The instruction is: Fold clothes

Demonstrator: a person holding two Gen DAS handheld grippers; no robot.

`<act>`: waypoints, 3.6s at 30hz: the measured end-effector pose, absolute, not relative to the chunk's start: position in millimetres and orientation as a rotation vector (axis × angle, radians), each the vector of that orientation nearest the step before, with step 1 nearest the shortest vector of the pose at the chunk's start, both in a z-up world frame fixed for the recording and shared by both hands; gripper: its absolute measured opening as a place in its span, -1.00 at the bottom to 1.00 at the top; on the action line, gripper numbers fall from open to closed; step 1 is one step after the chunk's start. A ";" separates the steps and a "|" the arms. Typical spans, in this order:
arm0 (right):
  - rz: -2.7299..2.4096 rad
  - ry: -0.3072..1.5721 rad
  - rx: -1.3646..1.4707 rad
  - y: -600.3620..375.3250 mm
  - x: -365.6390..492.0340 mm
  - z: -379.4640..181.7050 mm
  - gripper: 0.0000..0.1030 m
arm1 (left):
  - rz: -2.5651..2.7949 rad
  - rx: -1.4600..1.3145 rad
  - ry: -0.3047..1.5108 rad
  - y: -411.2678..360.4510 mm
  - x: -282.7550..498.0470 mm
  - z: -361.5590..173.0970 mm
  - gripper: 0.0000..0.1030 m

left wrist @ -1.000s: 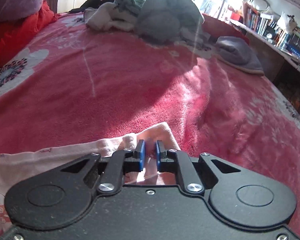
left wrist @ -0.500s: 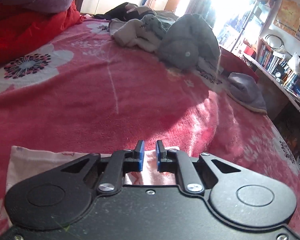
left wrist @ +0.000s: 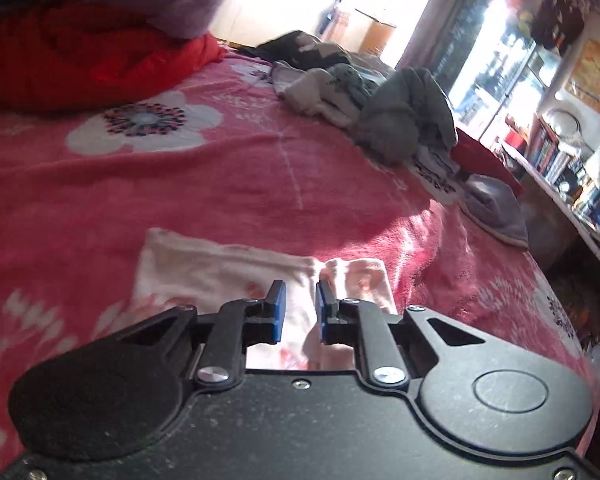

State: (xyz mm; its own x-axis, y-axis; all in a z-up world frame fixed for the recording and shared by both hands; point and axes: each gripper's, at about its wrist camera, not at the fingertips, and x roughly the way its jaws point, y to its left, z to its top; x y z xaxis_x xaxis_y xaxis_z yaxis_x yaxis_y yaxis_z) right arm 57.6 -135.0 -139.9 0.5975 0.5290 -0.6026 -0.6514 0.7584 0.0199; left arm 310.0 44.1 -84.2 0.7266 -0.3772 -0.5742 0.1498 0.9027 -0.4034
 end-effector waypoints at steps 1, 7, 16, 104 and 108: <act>0.693 0.619 -0.217 -134.6 54.7 -138.6 0.46 | -0.273 -0.375 0.688 58.7 290.1 -83.4 -0.60; 0.697 0.560 -0.254 -128.8 37.4 -131.3 0.46 | -0.078 -0.537 0.659 132.9 183.8 -90.7 -0.36; 0.692 0.419 -0.396 -101.3 5.8 -120.0 0.29 | 0.052 -0.787 0.713 180.7 115.3 -116.6 -0.23; 0.589 0.452 -0.260 -65.0 62.7 -117.4 -0.88 | -0.158 -0.040 0.826 -1.1 375.7 -81.7 -0.98; 0.560 0.470 -0.241 -80.4 63.7 -120.1 -0.88 | -0.146 -0.025 0.836 -16.8 376.9 -86.7 -0.98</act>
State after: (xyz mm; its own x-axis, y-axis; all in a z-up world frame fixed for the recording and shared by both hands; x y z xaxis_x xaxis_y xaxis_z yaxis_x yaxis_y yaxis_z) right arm 63.7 -80.4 -120.1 0.7456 0.4523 -0.4894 -0.5600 0.8233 -0.0923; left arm 376.9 -16.8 -86.7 0.6608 -0.1385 -0.7377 0.1190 0.9897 -0.0793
